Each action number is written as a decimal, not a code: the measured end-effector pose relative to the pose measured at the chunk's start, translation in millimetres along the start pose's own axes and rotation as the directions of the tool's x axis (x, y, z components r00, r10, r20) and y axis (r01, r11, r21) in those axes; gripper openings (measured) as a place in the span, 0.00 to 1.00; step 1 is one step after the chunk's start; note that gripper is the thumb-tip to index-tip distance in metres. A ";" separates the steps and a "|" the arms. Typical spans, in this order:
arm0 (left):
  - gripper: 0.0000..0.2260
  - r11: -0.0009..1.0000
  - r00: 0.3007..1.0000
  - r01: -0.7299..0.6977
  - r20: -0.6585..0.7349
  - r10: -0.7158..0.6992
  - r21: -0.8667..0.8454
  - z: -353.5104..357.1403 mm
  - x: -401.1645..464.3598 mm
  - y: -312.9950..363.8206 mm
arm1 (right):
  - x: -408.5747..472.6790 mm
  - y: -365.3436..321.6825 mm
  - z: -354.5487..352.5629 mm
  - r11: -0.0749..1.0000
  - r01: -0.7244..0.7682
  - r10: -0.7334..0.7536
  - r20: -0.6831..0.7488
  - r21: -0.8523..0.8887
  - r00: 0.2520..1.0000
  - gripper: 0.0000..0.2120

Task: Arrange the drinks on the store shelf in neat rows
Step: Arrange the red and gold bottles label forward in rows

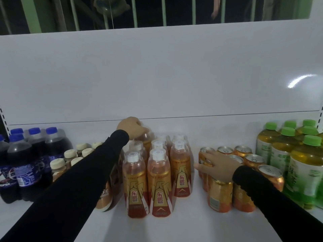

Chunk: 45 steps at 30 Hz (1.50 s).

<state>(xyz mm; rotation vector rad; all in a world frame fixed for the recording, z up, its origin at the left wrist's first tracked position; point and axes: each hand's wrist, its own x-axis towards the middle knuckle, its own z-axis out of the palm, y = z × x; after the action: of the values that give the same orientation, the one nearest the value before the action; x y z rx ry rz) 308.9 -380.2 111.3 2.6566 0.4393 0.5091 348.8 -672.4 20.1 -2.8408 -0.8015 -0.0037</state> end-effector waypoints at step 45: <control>0.17 0.326 0.984 -0.130 -0.082 0.157 -0.937 -39.7 -59.0 66.1 | -39.3 -63.7 -31.6 -0.107 0.368 0.060 -0.364 0.924 0.930 0.19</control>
<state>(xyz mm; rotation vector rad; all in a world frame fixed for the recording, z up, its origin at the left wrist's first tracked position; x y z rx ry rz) 255.4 -446.9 157.3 1.5074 -0.1400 0.5467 283.7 -645.3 60.5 -1.1198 -0.5924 0.1009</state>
